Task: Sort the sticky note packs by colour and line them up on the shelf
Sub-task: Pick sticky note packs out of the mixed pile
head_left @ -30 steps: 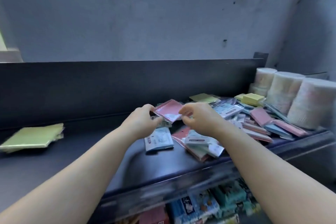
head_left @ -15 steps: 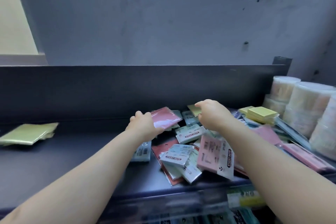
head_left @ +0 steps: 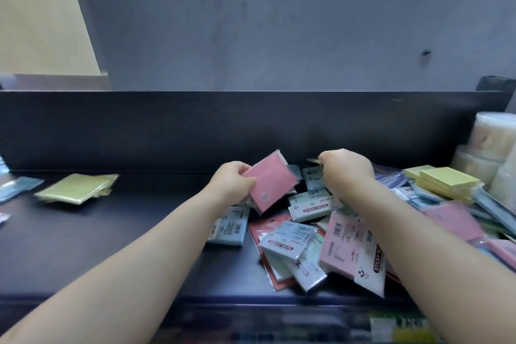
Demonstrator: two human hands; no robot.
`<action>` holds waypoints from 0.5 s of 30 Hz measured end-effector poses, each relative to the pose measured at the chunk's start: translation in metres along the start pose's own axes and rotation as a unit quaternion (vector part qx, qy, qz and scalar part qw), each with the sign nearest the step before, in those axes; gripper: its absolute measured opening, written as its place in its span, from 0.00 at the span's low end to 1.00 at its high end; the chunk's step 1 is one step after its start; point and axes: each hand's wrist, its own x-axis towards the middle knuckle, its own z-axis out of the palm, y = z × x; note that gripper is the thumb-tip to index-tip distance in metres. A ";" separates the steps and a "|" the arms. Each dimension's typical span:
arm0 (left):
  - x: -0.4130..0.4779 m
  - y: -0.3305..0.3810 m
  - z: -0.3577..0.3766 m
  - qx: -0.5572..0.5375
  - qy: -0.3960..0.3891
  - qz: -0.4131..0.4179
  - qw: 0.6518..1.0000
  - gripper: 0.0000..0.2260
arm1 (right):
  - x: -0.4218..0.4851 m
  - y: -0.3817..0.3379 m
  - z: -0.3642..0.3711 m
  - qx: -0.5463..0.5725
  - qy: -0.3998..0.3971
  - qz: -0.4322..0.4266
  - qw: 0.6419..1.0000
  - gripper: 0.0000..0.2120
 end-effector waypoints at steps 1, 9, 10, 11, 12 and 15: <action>-0.002 0.000 -0.002 -0.034 -0.001 -0.005 0.999 0.08 | -0.001 -0.003 -0.004 0.007 0.020 -0.008 1.000 0.13; -0.016 -0.009 -0.042 -0.212 0.052 -0.036 0.975 0.03 | -0.017 -0.052 -0.015 0.127 0.186 -0.097 0.970 0.16; -0.018 -0.013 -0.050 -0.220 0.060 -0.036 0.973 0.03 | -0.019 -0.062 -0.015 0.146 0.194 -0.107 0.964 0.16; -0.021 -0.017 -0.059 -0.223 0.066 -0.035 0.972 0.04 | -0.021 -0.073 -0.015 0.164 0.200 -0.118 0.959 0.15; -0.023 -0.022 -0.068 -0.225 0.071 -0.035 0.971 0.05 | -0.024 -0.085 -0.015 0.179 0.205 -0.128 0.954 0.15; -0.028 -0.042 -0.100 -0.223 0.083 -0.038 0.971 0.08 | -0.032 -0.122 -0.018 0.217 0.219 -0.161 0.938 0.15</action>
